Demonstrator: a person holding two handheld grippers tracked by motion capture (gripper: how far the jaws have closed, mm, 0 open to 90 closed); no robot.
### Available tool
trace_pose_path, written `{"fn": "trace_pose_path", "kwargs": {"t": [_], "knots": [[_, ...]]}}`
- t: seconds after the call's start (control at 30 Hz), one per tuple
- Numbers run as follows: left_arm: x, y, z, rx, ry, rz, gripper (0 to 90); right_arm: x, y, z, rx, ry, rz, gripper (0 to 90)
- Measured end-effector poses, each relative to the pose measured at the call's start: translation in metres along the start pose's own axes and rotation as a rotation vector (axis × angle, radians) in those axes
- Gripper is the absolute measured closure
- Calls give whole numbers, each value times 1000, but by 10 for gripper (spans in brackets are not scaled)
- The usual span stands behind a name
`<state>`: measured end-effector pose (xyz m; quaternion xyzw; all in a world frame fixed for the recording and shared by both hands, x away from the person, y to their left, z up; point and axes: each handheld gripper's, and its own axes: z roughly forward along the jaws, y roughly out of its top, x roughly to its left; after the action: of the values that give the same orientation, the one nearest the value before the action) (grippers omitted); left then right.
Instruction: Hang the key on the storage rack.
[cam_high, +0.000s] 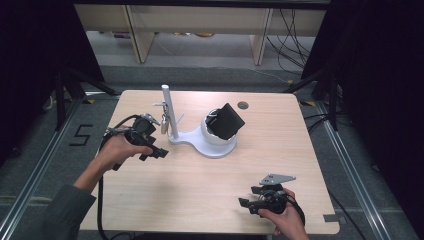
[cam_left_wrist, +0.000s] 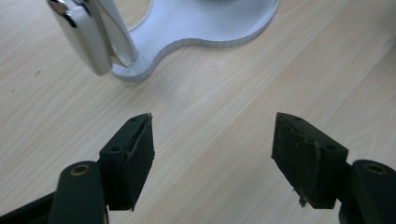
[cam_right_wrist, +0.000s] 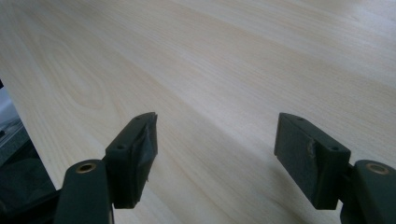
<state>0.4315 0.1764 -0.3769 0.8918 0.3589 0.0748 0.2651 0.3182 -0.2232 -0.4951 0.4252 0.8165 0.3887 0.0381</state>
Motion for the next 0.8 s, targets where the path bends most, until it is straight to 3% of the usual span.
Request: {"fn": "trace_pose_path", "kwargs": {"t": [0.13,0.2,0.33,0.4,0.47,0.6,0.8], "knots": [[-13,-10,4,-42,-6,-8,283,0,-1,0,-3,-8,7,312],[-19,-14,5,-30,-18,7,282,-1,0,0,-2,-3,-14,312],[-29,-23,8,-59,-45,-4,277,3,0,1,1,-3,-7,312],[-33,-27,10,-55,-51,18,276,2,0,3,-8,18,-10,312],[-38,-31,14,-57,-51,24,270,1,0,2,7,-7,-15,312],[-46,-38,18,-73,-74,44,265,3,0,2,2,-2,-16,312],[-59,-46,26,-100,-68,73,251,5,0,5,6,0,-9,312]]}}
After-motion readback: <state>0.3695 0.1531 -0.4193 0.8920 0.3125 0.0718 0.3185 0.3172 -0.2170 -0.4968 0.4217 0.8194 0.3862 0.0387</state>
